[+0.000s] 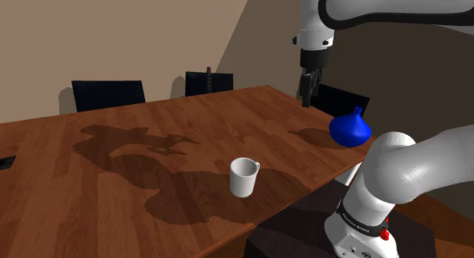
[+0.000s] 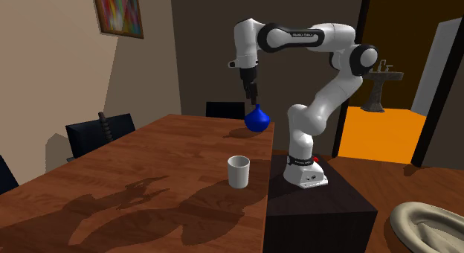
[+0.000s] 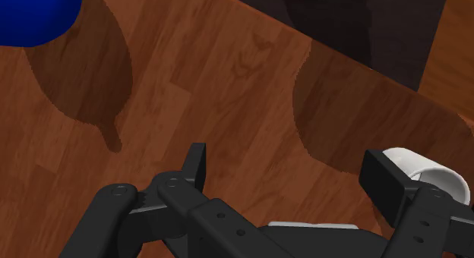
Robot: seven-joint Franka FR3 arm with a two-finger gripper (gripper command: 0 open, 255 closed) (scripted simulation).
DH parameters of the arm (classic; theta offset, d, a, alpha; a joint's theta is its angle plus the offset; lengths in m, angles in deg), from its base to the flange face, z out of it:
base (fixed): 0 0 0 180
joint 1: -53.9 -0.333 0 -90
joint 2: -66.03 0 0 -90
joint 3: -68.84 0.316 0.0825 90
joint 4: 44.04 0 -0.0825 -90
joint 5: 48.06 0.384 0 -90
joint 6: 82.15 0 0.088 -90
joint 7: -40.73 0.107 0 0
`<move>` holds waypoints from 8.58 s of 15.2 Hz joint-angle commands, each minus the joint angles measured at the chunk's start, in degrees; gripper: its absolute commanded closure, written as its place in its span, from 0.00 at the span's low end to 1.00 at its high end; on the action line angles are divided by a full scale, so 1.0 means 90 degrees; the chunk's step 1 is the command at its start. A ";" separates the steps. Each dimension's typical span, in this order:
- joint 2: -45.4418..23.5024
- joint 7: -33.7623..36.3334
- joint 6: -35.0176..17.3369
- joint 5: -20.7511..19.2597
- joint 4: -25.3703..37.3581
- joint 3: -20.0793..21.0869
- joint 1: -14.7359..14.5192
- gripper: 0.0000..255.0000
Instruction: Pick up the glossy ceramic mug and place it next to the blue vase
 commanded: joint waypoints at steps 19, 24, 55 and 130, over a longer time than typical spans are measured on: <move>-0.1594 0.2551 -0.2942 0.1687 -0.0995 0.2125 -0.0719 0.00; -0.2587 0.3286 -0.3847 0.1793 -0.0765 0.2752 -0.0766 0.00; -0.3060 0.3564 -0.4473 0.1755 -0.0881 0.2999 -0.0759 1.00; -0.1274 -0.1115 -0.0474 -0.0562 0.1477 -0.1402 0.0529 1.00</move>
